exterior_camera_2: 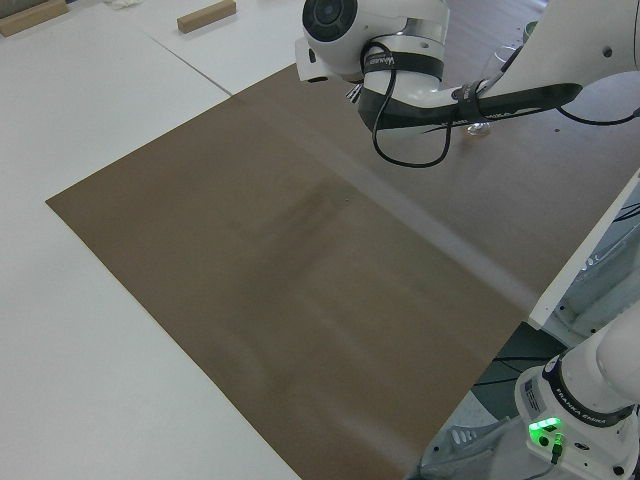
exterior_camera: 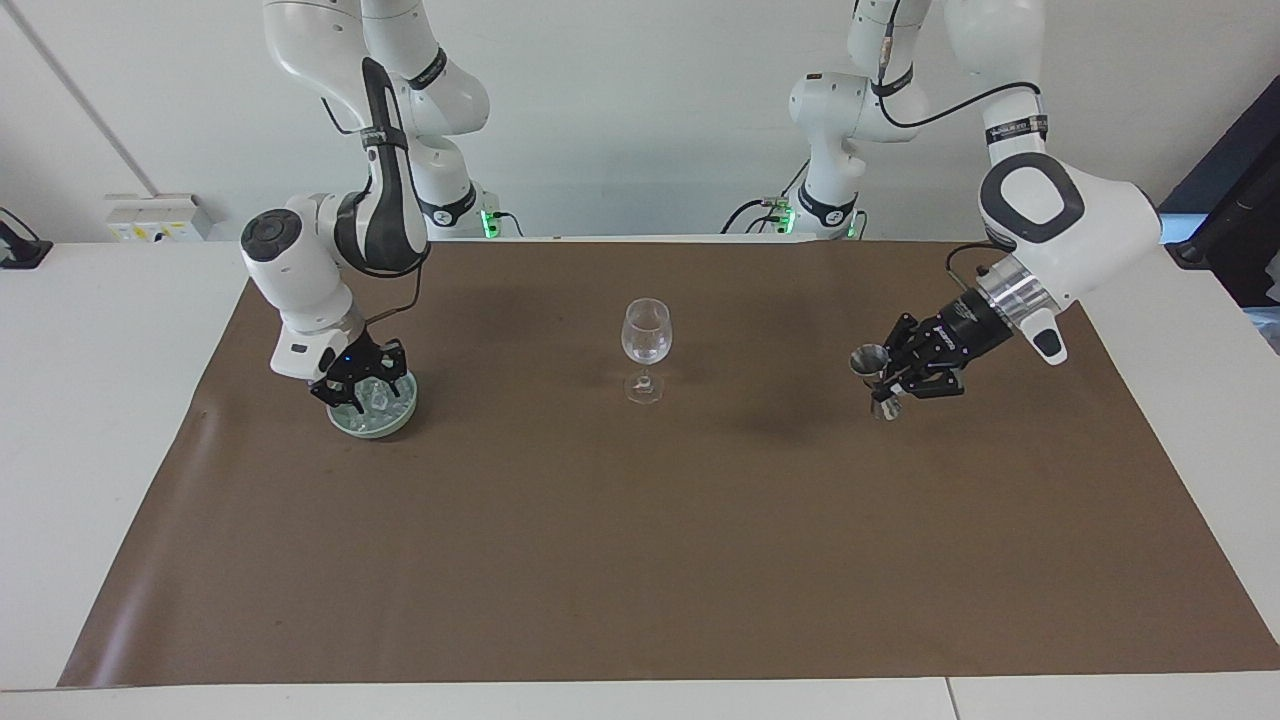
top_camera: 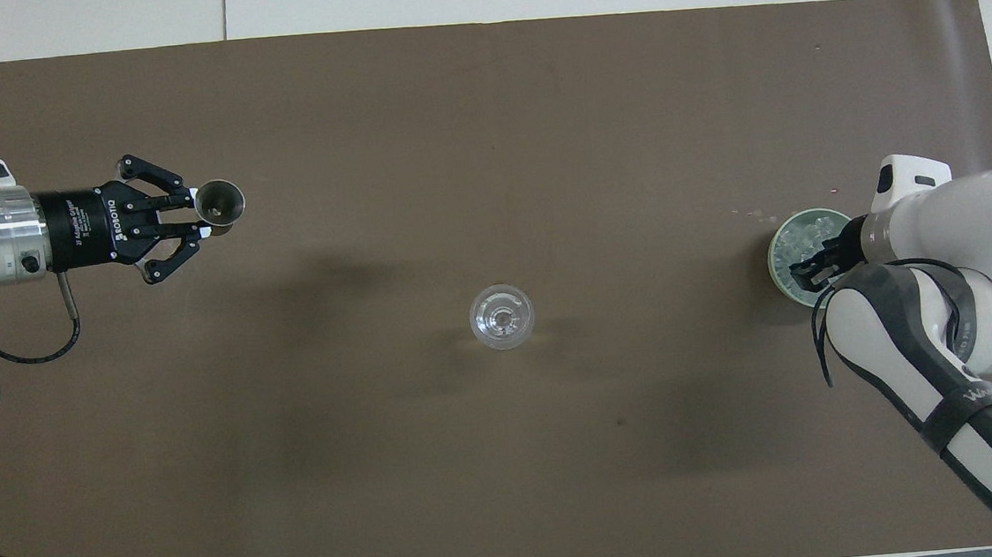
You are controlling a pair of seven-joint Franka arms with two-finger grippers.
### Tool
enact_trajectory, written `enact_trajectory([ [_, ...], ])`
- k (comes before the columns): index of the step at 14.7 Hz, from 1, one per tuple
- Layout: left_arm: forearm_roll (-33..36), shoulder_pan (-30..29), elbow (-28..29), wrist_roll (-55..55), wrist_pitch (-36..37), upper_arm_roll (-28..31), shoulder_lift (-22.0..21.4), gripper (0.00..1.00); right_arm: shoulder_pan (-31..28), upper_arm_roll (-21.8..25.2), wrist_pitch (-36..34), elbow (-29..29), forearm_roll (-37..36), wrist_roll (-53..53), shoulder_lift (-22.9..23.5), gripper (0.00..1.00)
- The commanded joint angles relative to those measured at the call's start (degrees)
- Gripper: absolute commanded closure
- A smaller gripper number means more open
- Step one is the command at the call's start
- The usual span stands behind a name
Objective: Pour wine and add ice with both arms
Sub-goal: 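Set the jigger down with the left gripper while the right gripper grasps ice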
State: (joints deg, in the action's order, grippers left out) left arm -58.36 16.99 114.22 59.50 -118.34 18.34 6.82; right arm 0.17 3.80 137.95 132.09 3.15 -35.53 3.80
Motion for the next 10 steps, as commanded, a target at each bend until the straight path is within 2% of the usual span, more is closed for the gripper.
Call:
enact_trajectory([
  [1,-7.87,-5.46,-2.76,-2.37,1.44,-0.94,5.47,1.00,-0.79,-0.28,0.48,0.45,1.42,-2.17,-0.11,0.42],
  [3,-14.03,-11.86,-3.47,-6.38,8.27,-1.12,10.03,1.00,-0.88,-0.28,-0.40,0.18,1.33,-2.35,-0.20,0.42],
  [6,-19.85,-16.88,-3.47,-7.99,13.12,-1.20,14.26,1.00,-1.05,-0.28,-3.21,-1.22,1.33,-2.26,-0.46,0.42],
  [10,-23.01,-18.22,-2.69,-9.47,14.90,-1.03,15.24,1.00,-0.97,-0.28,-4.10,-1.40,1.33,-2.44,-0.72,0.42],
])
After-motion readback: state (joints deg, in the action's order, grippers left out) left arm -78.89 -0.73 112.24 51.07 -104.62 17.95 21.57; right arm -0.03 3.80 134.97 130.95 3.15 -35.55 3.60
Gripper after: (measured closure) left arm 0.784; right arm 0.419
